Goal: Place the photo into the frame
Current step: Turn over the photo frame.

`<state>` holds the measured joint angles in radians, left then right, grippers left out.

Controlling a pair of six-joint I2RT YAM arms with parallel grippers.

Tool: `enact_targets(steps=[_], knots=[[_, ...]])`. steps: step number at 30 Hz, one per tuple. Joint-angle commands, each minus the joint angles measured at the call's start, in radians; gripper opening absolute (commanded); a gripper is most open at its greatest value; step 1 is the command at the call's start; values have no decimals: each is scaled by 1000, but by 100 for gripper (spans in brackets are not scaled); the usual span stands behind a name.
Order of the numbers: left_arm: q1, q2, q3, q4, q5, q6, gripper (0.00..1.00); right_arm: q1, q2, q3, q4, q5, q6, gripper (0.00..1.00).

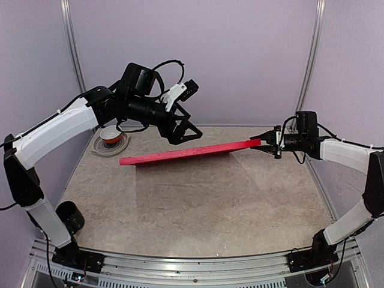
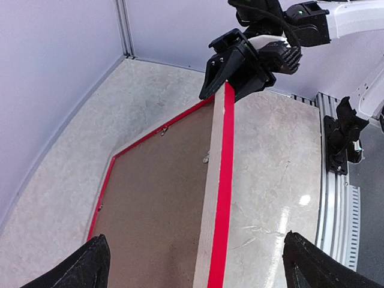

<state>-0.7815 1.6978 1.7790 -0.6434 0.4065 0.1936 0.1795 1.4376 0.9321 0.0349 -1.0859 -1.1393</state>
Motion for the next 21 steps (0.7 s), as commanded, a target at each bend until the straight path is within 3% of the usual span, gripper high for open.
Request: enact_targets(steps=[1, 8, 17, 21], knots=[[-58, -58, -60, 32, -222, 162, 99, 5, -14, 54, -122, -82, 68, 3], [-155, -99, -52, 0, -400, 402, 99, 3, 6, 94, -160, -85, 101, 3], [-202, -1, 66, -153, -549, 528, 99, -6, 62, 201, -275, -115, 97, 5], [-207, 35, 87, -194, -546, 544, 95, -7, 44, 190, -265, -115, 98, 5]])
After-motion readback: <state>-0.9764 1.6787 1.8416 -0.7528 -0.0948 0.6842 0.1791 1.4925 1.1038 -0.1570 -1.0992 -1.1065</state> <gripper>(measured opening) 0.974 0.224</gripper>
